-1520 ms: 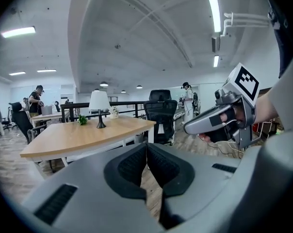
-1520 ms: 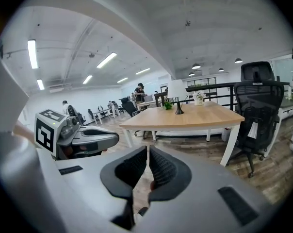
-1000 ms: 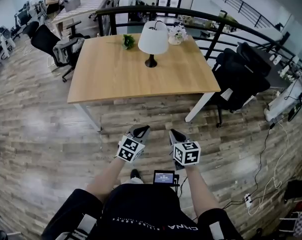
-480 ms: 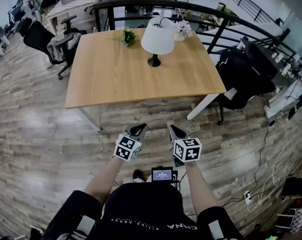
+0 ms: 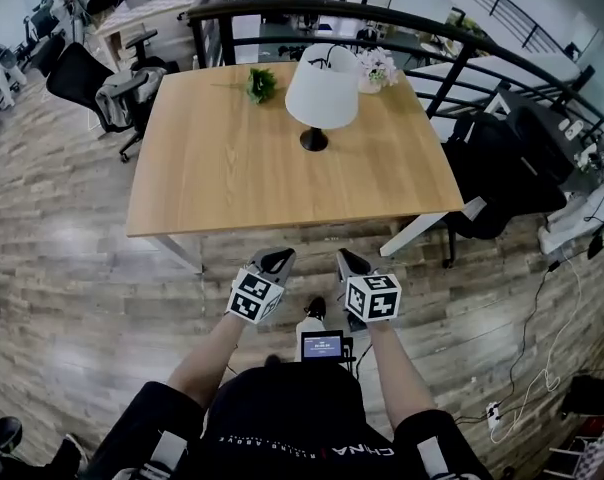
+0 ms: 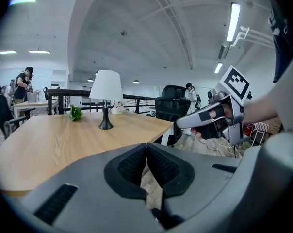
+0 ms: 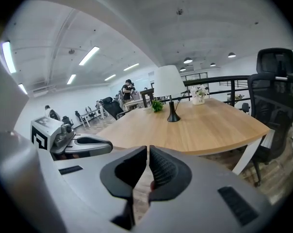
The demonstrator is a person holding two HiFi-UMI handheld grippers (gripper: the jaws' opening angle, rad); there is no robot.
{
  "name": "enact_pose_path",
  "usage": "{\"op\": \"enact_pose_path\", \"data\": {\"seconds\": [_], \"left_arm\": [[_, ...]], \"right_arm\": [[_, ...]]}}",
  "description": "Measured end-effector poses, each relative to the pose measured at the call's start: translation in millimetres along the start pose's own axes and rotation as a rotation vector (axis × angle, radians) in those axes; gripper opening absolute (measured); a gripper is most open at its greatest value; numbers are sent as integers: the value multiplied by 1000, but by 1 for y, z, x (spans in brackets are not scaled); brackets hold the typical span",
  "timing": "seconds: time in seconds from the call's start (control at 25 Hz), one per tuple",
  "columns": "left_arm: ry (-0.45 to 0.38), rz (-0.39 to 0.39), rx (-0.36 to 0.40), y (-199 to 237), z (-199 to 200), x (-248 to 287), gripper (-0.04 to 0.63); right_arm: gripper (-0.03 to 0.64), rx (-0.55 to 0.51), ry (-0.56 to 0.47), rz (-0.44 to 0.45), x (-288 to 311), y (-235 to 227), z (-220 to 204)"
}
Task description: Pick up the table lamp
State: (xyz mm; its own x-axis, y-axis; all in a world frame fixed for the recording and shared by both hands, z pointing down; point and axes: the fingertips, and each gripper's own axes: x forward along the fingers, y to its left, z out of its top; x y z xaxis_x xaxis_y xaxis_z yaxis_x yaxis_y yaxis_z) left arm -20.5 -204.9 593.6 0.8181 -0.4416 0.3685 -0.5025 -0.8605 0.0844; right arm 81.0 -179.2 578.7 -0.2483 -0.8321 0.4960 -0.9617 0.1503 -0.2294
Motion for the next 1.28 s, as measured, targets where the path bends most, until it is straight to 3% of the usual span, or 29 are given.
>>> {"op": "enact_pose_path", "data": {"seconds": [0.32,0.72,0.96,1.28], "left_arm": [[-9,54,1,66,68,87,20],[5,130,-15,104,111,176,20],[18,134,-27,118,115,194,20],[22,101,9,145,124,200,20]], "right_arm": [[41,-35,-17,59,70,-63,93],[41,-47,-2,120,132,-143,153],[41,-56,9,159,158,-141,164],[41,-64,-6,127,176,-136,183]]}}
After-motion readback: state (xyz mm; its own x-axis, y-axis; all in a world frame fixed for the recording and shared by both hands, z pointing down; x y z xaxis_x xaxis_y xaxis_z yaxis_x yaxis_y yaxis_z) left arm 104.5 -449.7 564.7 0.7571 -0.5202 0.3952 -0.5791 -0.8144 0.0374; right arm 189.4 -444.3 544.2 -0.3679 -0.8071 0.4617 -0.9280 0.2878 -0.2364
